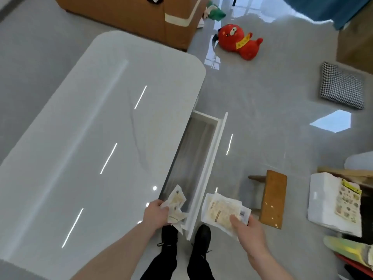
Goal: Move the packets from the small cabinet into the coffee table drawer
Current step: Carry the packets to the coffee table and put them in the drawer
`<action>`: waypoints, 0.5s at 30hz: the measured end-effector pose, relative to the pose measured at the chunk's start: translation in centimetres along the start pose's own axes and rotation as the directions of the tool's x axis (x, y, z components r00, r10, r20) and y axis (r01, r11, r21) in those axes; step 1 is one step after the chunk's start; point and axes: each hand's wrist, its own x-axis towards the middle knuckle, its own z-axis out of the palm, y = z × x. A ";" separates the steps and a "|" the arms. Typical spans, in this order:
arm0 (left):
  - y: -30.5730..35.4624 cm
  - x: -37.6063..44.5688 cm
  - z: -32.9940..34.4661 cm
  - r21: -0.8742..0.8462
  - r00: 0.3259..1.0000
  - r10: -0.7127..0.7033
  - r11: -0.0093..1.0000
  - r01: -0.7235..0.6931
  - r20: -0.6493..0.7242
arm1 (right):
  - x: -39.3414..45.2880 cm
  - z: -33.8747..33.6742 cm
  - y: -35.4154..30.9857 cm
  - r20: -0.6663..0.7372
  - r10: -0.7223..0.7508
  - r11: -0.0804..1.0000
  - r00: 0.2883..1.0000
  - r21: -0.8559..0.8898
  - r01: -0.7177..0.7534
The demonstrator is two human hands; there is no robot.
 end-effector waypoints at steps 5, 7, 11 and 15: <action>-1.8 8.0 4.6 -0.015 0.997 -0.070 0.997 0.071 0.018 | 7.9 3.1 2.2 0.055 -0.012 0.999 0.998 -0.038 0.014; -2.7 10.5 6.2 -0.004 0.996 -0.093 0.996 0.093 0.016 | 10.3 3.9 3.1 0.070 -0.006 0.999 0.998 -0.041 0.009; -4.4 13.4 8.7 0.120 0.991 -0.120 0.986 0.113 0.051 | 13.7 5.2 4.2 0.113 -0.012 0.998 0.994 -0.061 0.019; -6.1 12.4 9.5 0.344 0.989 -0.144 0.931 0.120 0.045 | 14.9 5.6 4.4 0.135 -0.023 0.997 0.991 -0.066 0.032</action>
